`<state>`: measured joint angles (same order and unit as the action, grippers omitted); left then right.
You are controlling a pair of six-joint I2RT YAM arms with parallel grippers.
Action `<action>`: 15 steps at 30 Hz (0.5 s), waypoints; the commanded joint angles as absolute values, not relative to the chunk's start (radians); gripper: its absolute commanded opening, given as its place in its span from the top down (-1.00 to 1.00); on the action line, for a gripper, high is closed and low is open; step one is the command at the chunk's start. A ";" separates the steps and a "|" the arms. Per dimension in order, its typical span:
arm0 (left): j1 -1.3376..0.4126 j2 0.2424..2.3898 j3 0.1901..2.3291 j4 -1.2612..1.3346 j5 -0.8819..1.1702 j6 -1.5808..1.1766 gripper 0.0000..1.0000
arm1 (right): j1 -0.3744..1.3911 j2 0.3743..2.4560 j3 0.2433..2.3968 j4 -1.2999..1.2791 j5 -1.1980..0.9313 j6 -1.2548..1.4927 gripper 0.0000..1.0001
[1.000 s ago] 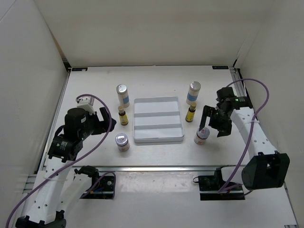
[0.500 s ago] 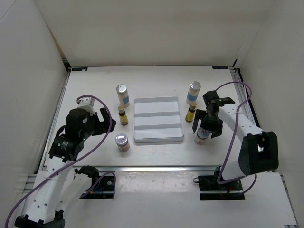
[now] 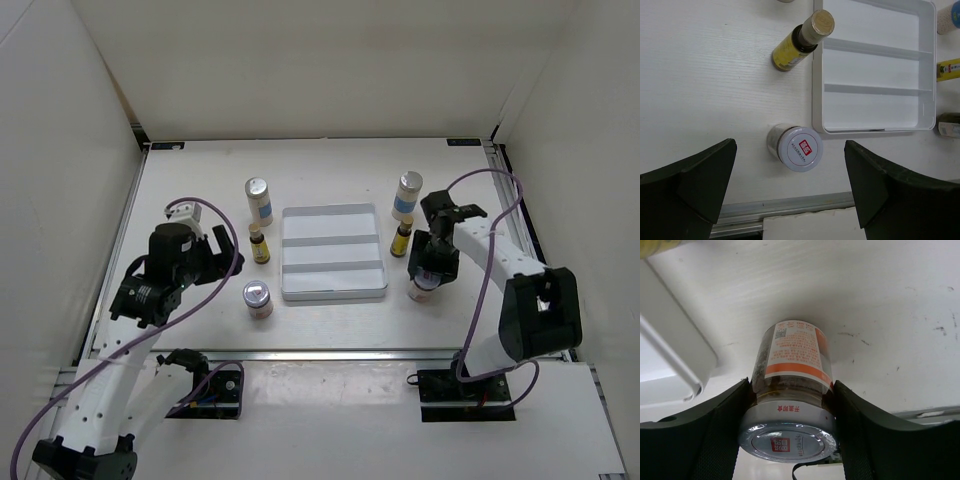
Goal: Organize the condiment bottles
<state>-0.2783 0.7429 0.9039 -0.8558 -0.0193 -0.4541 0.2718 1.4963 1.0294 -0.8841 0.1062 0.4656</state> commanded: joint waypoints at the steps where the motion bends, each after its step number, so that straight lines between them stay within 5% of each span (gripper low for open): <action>1: -0.282 0.719 0.908 -0.859 -0.043 -0.468 -1.00 | 0.302 1.355 1.127 -0.939 0.130 0.485 0.80; 3: -0.282 0.710 0.908 -0.859 -0.052 -0.468 -1.00 | 0.352 1.313 1.184 -0.981 0.130 0.485 1.00; 15: -0.282 0.738 0.908 -0.859 -0.043 -0.477 -1.00 | 0.598 1.526 1.450 -0.986 0.167 0.428 1.00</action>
